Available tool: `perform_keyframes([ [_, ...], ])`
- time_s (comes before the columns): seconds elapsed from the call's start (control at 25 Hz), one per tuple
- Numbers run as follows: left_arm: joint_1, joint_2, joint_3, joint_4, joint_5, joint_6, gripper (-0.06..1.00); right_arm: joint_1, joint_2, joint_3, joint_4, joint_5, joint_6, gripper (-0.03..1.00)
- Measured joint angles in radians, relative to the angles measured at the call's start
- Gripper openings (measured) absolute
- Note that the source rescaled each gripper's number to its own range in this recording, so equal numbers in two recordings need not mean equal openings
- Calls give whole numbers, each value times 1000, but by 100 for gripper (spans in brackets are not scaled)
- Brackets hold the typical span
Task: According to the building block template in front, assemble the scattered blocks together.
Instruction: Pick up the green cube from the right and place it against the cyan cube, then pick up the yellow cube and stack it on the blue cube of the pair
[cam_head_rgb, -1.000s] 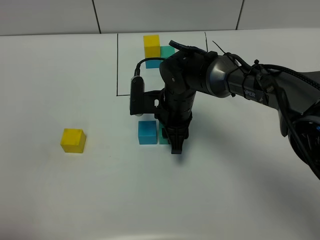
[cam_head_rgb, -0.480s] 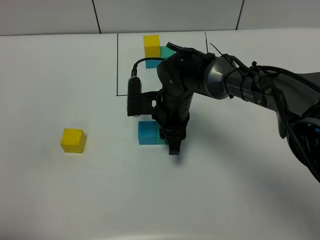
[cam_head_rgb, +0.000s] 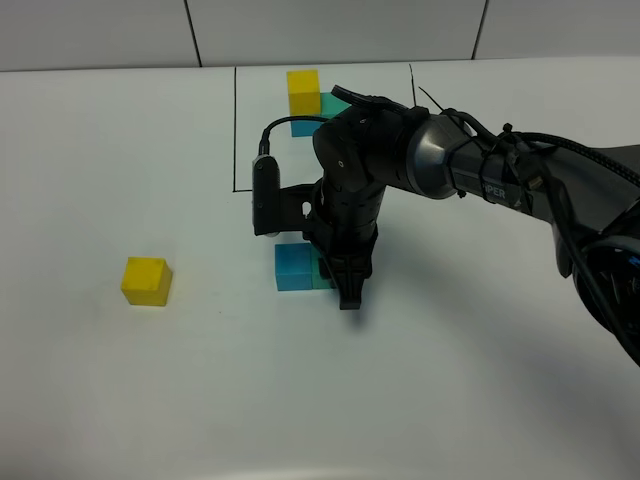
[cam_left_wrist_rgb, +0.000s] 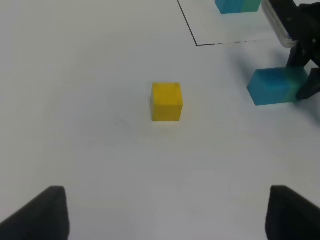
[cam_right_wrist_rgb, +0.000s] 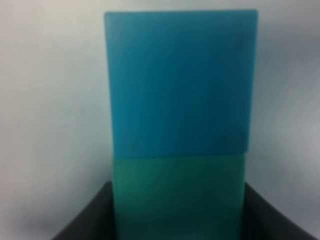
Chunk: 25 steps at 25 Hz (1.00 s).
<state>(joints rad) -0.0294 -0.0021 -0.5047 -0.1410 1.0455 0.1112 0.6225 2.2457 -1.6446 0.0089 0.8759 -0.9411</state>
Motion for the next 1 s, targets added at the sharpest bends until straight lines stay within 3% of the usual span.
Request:
perform_keyframes([
  [0.52, 0, 0, 0, 0, 0, 0, 70, 0, -5, 0, 11, 3, 12, 2],
  [0.6, 0, 0, 0, 0, 0, 0, 70, 0, -10, 0, 27, 16, 17, 9],
  [0.84, 0, 0, 0, 0, 0, 0, 70, 2, -83, 1, 24, 60, 82, 53],
  [1.0, 0, 0, 0, 0, 0, 0, 70, -13, -147, 2, 2, 103, 162, 65],
])
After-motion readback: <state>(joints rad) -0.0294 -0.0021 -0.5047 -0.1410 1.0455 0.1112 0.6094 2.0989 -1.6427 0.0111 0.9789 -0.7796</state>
